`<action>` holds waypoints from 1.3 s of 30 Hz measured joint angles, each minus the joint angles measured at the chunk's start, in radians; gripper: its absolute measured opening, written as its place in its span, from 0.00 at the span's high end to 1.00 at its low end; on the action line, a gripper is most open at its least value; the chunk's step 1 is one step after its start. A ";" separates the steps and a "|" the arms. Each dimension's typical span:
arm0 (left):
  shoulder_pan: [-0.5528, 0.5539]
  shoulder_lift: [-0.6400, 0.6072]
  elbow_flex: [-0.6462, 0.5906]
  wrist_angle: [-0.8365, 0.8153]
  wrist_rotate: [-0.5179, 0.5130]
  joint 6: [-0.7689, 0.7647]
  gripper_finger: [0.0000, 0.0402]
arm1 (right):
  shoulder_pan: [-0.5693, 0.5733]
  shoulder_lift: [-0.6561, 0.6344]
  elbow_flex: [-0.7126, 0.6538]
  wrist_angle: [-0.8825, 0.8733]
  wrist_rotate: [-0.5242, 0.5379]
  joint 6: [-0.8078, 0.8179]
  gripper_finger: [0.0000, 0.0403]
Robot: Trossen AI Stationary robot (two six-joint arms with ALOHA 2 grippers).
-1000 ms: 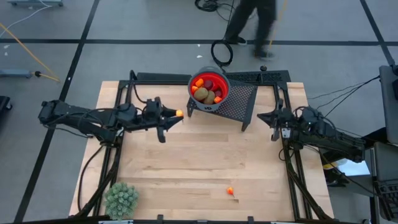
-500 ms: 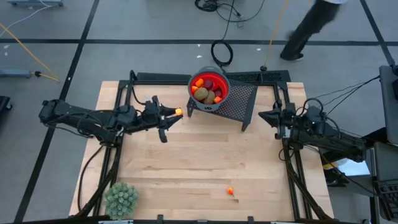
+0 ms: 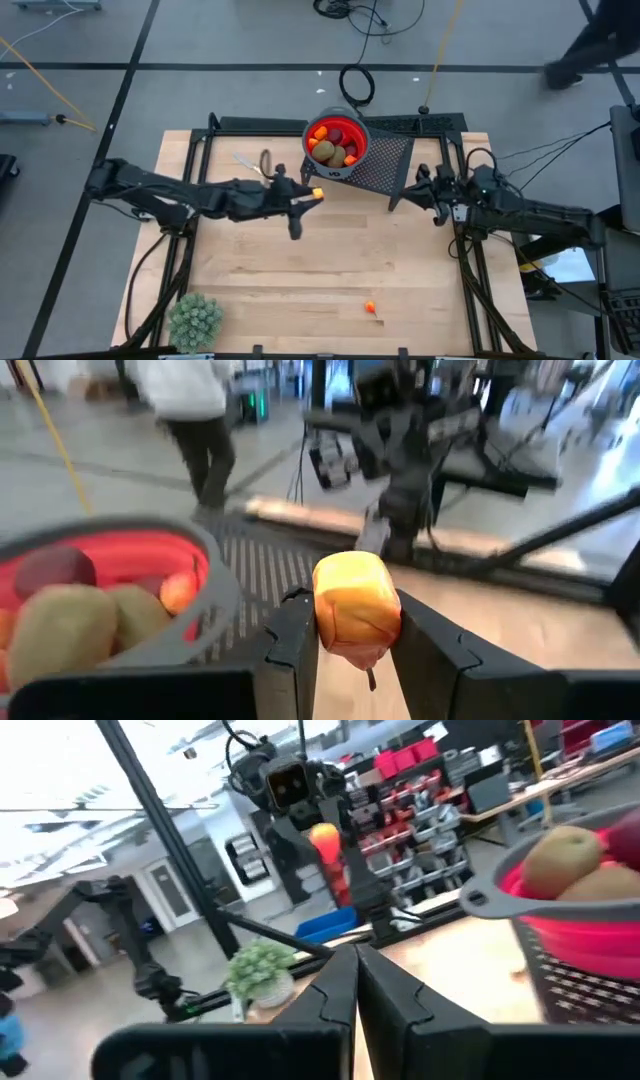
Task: Pick & Place Fruit
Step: Put the top pear into the strainer bowl on the shelf
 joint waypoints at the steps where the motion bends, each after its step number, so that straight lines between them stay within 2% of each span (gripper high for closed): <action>1: 0.000 0.019 0.027 -0.041 0.000 -0.010 0.74 | 0.000 0.019 0.000 0.023 -0.012 0.009 0.99; 9: 0.000 0.159 0.285 -0.407 0.016 -0.081 0.74 | 0.000 0.151 0.000 0.201 -0.077 0.076 0.97; 20: 0.025 0.319 0.539 -0.691 0.146 -0.098 0.74 | 0.000 0.283 0.000 0.365 -0.130 0.247 0.73; 25: 0.035 0.369 0.606 -0.764 0.210 -0.098 0.74 | 0.011 0.327 0.001 0.402 -0.157 0.342 0.63; 29: 0.035 0.379 0.617 -0.776 0.223 -0.100 0.74 | 0.048 0.362 0.008 0.396 -0.156 0.413 0.58; 39: 0.036 0.377 0.618 -0.841 0.274 -0.163 0.74 | 0.147 0.490 0.130 0.363 -0.148 0.525 0.58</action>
